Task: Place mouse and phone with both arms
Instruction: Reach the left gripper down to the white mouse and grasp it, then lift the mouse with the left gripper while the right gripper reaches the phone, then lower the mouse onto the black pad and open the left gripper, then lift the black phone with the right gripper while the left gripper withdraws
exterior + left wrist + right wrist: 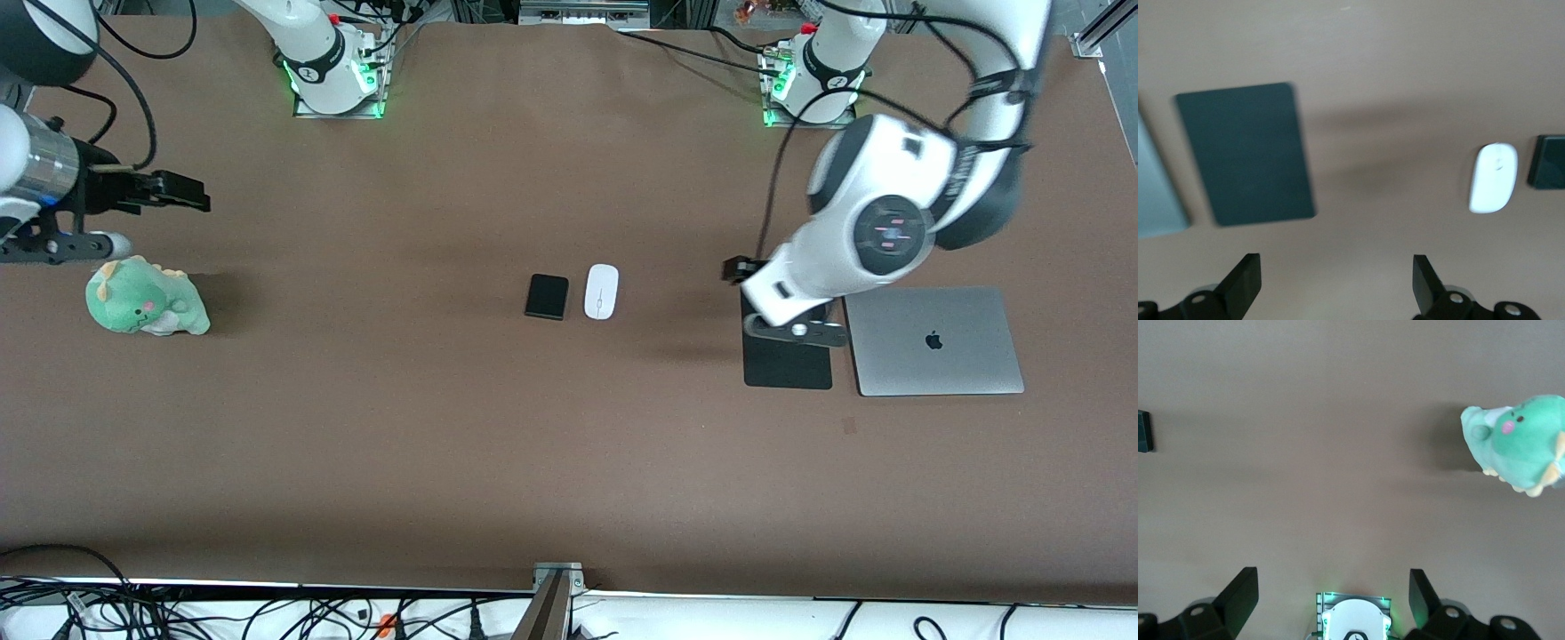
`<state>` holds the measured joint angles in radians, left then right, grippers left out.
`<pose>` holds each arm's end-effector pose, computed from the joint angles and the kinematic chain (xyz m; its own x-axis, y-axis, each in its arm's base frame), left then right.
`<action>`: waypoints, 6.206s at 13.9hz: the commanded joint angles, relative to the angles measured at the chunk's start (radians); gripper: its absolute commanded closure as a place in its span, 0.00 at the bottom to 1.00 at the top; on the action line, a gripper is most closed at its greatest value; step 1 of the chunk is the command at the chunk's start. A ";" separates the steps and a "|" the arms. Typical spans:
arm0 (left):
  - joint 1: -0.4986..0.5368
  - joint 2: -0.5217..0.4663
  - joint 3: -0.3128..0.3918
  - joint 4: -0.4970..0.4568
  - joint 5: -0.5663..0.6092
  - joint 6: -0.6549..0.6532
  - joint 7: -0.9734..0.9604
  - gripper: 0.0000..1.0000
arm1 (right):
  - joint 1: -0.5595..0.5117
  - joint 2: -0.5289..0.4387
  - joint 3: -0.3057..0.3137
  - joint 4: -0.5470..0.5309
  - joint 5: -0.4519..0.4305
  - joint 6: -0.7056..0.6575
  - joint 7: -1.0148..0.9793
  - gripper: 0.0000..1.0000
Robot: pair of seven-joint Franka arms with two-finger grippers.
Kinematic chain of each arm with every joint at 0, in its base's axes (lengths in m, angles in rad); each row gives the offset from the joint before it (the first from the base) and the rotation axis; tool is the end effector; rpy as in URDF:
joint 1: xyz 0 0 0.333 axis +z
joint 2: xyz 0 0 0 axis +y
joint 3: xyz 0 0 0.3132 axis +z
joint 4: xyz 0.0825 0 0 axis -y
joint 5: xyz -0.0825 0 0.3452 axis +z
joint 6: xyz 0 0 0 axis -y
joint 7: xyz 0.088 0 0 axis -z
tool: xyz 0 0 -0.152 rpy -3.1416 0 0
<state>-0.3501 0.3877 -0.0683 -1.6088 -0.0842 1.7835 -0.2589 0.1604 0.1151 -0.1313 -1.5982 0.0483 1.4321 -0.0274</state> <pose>0.5429 -0.2493 0.3584 0.9640 -0.1319 -0.2308 -0.1249 -0.9912 0.0447 0.5130 0.0257 0.4974 0.9595 0.0587 -0.2755 0.0494 -0.9980 -0.0403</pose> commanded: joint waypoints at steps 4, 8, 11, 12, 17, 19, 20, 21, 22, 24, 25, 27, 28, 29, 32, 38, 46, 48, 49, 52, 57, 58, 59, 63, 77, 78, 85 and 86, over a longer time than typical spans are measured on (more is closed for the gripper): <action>-0.168 0.089 0.013 -0.029 -0.012 0.229 -0.129 0.00 | 0.053 0.083 -0.002 0.010 0.022 0.094 0.032 0.00; -0.271 0.109 0.013 -0.212 0.001 0.558 -0.199 0.00 | 0.067 0.110 -0.004 0.010 0.068 0.116 0.046 0.00; -0.351 0.167 0.021 -0.255 0.017 0.689 -0.285 0.00 | 0.068 0.130 -0.004 0.004 0.084 0.137 0.078 0.00; -0.375 0.187 0.024 -0.255 0.039 0.712 -0.328 0.00 | 0.067 0.139 -0.004 0.004 0.085 0.137 0.095 0.00; -0.385 0.234 0.022 -0.244 0.204 0.751 -0.456 0.00 | 0.067 0.144 -0.004 0.004 0.087 0.139 0.127 0.00; -0.397 0.247 0.022 -0.246 0.204 0.769 -0.467 0.00 | 0.067 0.153 -0.004 0.003 0.088 0.151 0.127 0.00; -0.405 0.256 0.024 -0.244 0.204 0.771 -0.474 0.00 | 0.067 0.158 -0.004 0.001 0.088 0.163 0.133 0.00; -0.405 0.264 0.024 -0.244 0.205 0.781 -0.476 0.00 | 0.068 0.170 -0.004 0.001 0.088 0.175 0.150 0.00; -0.405 0.270 0.024 -0.244 0.205 0.792 -0.476 0.00 | 0.074 0.173 -0.004 0.003 0.085 0.179 0.184 0.00; -0.405 0.272 0.024 -0.244 0.205 0.795 -0.474 0.00 | 0.094 0.173 -0.002 0.003 0.079 0.169 0.259 0.00; -0.405 0.269 0.024 -0.244 0.205 0.795 -0.474 0.00 | 0.096 0.173 -0.001 0.003 0.081 0.163 0.274 0.00; -0.403 0.267 0.024 -0.244 0.205 0.795 -0.467 0.33 | 0.097 0.173 -0.001 0.001 0.081 0.163 0.274 0.00; -0.400 0.264 0.024 -0.246 0.205 0.794 -0.465 0.51 | 0.097 0.173 -0.001 0.001 0.081 0.163 0.277 0.00; -0.397 0.255 0.024 -0.246 0.207 0.784 -0.464 0.62 | 0.102 0.173 0.001 0.001 0.084 0.163 0.279 0.00; -0.365 0.179 0.025 -0.243 0.205 0.668 -0.451 0.64 | 0.125 0.173 0.001 0.001 0.087 0.174 0.346 0.00; -0.189 -0.004 0.015 -0.126 0.190 0.167 -0.343 0.58 | 0.226 0.184 -0.001 0.001 0.091 0.266 0.467 0.00; 0.114 0.002 0.015 -0.052 0.092 -0.108 -0.010 0.59 | 0.430 0.265 0.004 -0.005 0.162 0.562 0.589 0.00; 0.134 0.034 0.016 -0.072 0.102 -0.087 -0.007 0.59 | 0.484 0.303 0.012 -0.011 0.162 0.641 0.644 0.00; 0.149 0.054 0.016 -0.086 0.104 -0.061 -0.005 0.59 | 0.510 0.325 0.019 -0.016 0.160 0.690 0.693 0.00; 0.189 0.077 0.015 -0.182 0.107 0.101 0.000 0.59 | 0.573 0.395 0.019 -0.031 0.140 0.751 0.712 0.00; 0.192 0.094 0.016 -0.322 0.106 0.339 0.015 0.59 | 0.642 0.486 0.021 -0.063 0.090 0.850 0.735 0.00; 0.194 0.095 0.016 -0.332 0.107 0.359 0.016 0.59 | 0.651 0.511 0.021 -0.063 0.088 0.873 0.766 0.00; 0.194 0.099 0.016 -0.336 0.107 0.366 0.016 0.59 | 0.662 0.532 0.021 -0.060 0.088 0.904 0.797 0.00; 0.195 0.129 0.016 -0.341 0.107 0.427 0.016 0.58 | 0.676 0.583 0.021 -0.055 0.090 0.946 0.880 0.00; 0.212 0.033 0.015 -0.219 0.106 0.138 0.016 0.00 | 0.691 0.664 0.027 0.006 0.091 0.976 0.968 0.00; 0.212 0.031 0.015 -0.163 0.106 0.054 0.016 0.00 | 0.694 0.670 0.025 0.010 0.091 0.979 0.968 0.00; 0.226 -0.084 0.024 0.084 0.098 -0.286 0.142 0.00 | 0.708 0.709 0.025 0.032 0.033 1.021 0.959 0.00; 0.249 -0.120 0.024 0.086 0.098 -0.308 0.183 0.00 | 0.706 0.710 0.027 0.032 0.016 1.021 0.959 0.00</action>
<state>-0.1421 0.3410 -0.0424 -1.5243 0.0258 1.5240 -0.1632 0.8631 0.8040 -0.1053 -1.5861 0.0983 2.4409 0.9157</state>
